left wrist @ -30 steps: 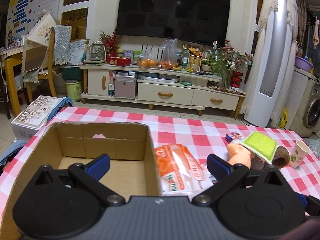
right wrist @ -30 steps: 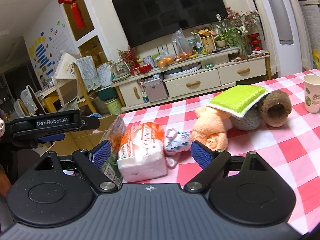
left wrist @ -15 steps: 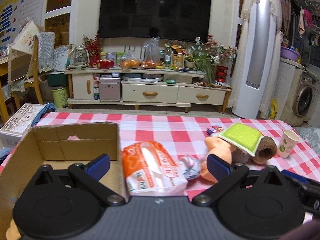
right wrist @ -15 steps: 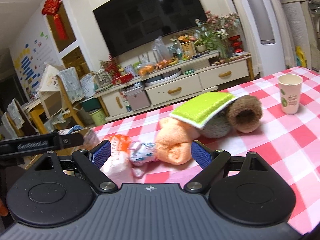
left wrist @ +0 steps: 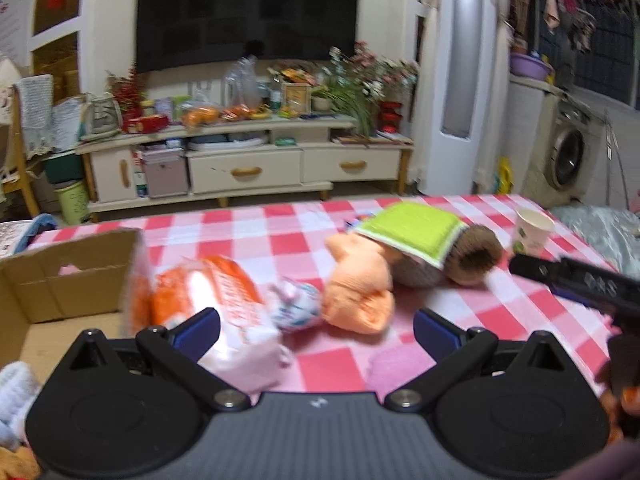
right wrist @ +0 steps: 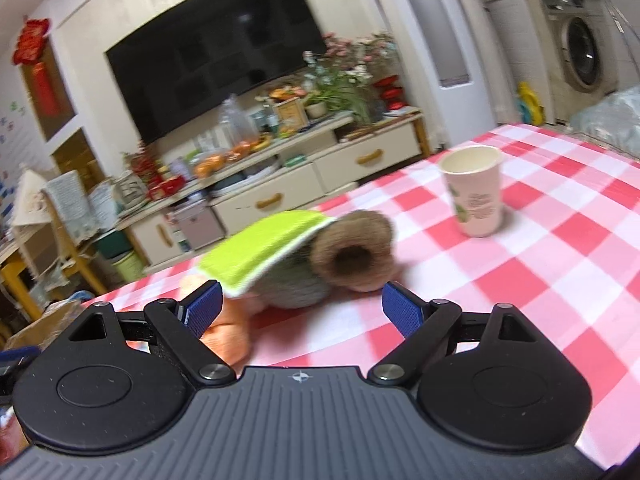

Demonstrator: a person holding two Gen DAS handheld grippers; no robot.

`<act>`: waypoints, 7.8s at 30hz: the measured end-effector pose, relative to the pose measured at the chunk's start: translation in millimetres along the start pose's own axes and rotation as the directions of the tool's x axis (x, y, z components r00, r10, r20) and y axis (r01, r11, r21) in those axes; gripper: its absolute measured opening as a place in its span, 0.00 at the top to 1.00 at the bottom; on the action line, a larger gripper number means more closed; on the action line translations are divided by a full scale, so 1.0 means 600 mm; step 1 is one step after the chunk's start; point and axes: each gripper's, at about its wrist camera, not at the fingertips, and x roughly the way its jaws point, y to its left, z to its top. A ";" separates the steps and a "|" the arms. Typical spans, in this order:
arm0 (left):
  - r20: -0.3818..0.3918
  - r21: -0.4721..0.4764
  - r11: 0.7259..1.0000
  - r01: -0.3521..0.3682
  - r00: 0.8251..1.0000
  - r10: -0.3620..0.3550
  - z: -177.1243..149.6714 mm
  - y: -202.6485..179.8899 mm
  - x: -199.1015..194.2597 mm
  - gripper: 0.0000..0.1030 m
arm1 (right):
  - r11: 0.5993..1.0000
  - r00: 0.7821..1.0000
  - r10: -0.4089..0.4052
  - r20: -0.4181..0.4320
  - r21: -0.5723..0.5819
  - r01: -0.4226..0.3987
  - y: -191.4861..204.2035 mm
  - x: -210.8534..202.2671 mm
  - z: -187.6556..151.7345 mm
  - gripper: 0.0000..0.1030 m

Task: Organize soft objects
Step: 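Reach the left tool to the pink towel roll while the right tool approaches the brown knit slipper, then grasp the pink knit piece with the left tool while the right tool grasps the brown knit slipper, then lift and carry the pink knit piece and brown slipper over the cardboard box with both tools, then open both tools to drop the pink piece and slipper into the box, then move both tools back to the sponge and orange towel on the table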

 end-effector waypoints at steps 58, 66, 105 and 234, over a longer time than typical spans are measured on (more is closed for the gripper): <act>-0.263 0.024 0.992 0.121 0.958 -0.111 -0.068 -0.120 0.157 0.20 | 0.982 0.998 -0.032 -0.045 -0.189 0.023 0.017 0.144 0.026 0.42; -0.258 0.031 0.992 0.125 0.960 -0.113 -0.073 -0.118 0.142 0.23 | 0.984 0.998 -0.018 -0.052 -0.178 0.009 0.007 0.119 0.018 0.56; -0.163 -0.009 0.990 0.141 0.976 -0.141 -0.072 -0.048 0.043 0.23 | 0.977 0.973 -0.003 -0.231 -0.209 -0.047 0.030 0.038 -0.038 0.59; 0.029 -0.281 0.945 -0.169 0.982 0.184 0.018 0.210 -0.054 0.01 | 0.904 0.944 0.274 -0.183 -0.284 -0.318 0.232 0.059 -0.027 0.00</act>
